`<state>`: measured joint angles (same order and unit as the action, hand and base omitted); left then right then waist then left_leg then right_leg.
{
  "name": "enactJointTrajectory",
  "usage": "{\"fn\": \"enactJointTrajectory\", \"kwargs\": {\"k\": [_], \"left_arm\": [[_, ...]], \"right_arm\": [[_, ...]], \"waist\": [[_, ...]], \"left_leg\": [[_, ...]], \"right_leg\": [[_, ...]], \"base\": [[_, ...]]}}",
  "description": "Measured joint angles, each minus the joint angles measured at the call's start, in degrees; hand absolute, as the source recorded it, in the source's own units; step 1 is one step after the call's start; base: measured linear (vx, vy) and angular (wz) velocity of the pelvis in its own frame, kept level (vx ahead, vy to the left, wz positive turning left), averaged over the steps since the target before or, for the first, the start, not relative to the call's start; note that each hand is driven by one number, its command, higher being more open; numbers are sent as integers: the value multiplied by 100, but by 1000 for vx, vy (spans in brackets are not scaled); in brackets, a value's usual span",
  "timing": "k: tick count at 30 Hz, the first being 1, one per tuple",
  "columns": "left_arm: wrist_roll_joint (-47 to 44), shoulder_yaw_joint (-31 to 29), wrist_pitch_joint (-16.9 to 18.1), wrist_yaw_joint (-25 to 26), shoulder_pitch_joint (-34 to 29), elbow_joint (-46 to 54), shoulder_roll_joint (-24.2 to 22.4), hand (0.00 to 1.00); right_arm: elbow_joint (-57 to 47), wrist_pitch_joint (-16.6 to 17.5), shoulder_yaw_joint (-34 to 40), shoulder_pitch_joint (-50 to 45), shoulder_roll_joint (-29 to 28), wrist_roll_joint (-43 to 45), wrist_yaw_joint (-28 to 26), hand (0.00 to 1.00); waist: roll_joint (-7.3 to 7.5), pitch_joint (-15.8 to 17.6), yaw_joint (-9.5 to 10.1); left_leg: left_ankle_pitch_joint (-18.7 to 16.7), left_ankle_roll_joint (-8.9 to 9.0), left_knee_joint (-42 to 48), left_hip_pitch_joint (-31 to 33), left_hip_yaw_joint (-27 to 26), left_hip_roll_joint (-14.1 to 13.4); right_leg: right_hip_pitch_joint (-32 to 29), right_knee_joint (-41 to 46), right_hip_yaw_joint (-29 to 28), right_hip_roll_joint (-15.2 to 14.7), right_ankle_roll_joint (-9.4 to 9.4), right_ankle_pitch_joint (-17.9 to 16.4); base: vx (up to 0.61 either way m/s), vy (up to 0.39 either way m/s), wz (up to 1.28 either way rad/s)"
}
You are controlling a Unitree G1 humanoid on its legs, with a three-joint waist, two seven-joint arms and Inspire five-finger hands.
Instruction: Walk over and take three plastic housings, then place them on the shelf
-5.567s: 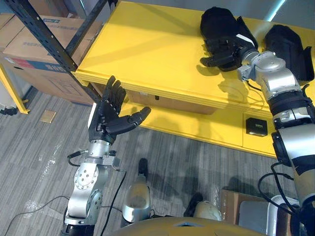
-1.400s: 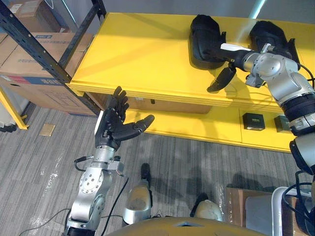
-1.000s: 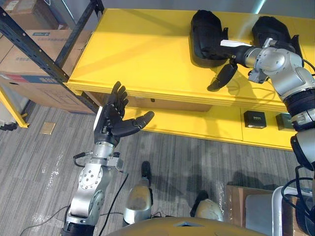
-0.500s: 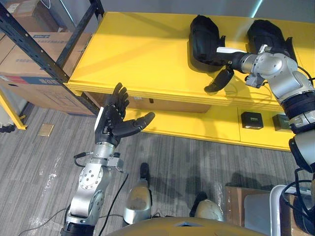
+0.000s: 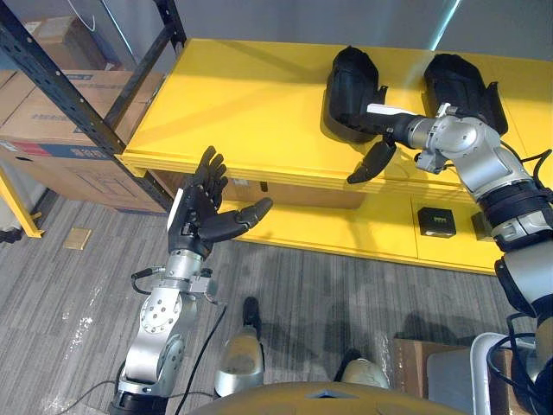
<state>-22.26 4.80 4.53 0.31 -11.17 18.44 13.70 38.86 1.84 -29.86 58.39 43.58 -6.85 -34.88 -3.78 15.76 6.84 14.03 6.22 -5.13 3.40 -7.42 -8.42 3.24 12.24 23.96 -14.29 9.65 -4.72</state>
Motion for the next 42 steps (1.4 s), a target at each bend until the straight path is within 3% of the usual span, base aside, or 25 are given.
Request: {"fn": "enactJointTrajectory", "kwargs": {"k": [5,9,13,19,22,25,30,34,42], "left_arm": [[31,1,-3,-126,-11,0,-28,100],[37,15,-3,-202,-48,-4,-30,100],[35,153,-3,-275,-173,-60,-30,100],[24,233,23,-398,-325,-233,26,100],[-18,240,65,-424,-322,-237,79,100],[-37,208,149,-413,-344,-236,137,100],[-60,201,203,-467,-341,-236,316,100],[-59,175,210,-459,-288,-237,317,100],[-59,158,287,-318,-193,-237,313,100]], "right_arm": [[-19,190,-80,-11,-80,48,344,100],[-131,985,-139,130,-68,-168,1634,100],[-650,1311,129,744,279,-502,2751,100],[-1293,1277,617,1159,640,-611,3535,100],[-1516,1184,728,899,721,-611,3534,100],[-1812,1106,866,179,854,-586,3115,100],[-1904,959,689,-634,841,-432,2118,100],[-1903,873,663,-711,834,-336,1952,100],[-1552,929,581,-588,765,-357,1863,100]], "waist": [[-3,-2,-3],[-9,-7,-10],[-21,-14,-34],[-73,-210,-87],[-159,-289,-103],[-265,-357,-133],[-243,-343,-171],[-184,-314,-161],[-123,-239,-110]], "left_leg": [[-28,34,-2,4,-1,1],[-27,33,-3,6,17,8],[6,-11,-1,8,30,58],[6,-11,-2,-56,13,93],[-12,-1,-5,-94,-4,78],[-127,-15,-7,-94,-28,73],[-173,24,-6,-78,-205,74],[-45,-77,-3,31,-275,80],[-25,-79,-4,147,-316,69]], "right_leg": [[35,-92,4,17,-28,54],[137,-272,49,50,22,186],[252,-493,83,51,67,299],[396,-677,91,53,80,385],[396,-670,90,62,64,374],[384,-712,84,65,24,367],[371,-941,-20,75,23,499],[271,-962,-85,72,88,616],[58,-876,-189,70,64,606]], "base": [[0,0,0],[-3,-4,1],[16,-8,3],[0,-11,-1],[-63,-27,-3],[-87,-2,-2],[-32,-2,-12],[36,-5,-8],[2,-31,-4]]}}
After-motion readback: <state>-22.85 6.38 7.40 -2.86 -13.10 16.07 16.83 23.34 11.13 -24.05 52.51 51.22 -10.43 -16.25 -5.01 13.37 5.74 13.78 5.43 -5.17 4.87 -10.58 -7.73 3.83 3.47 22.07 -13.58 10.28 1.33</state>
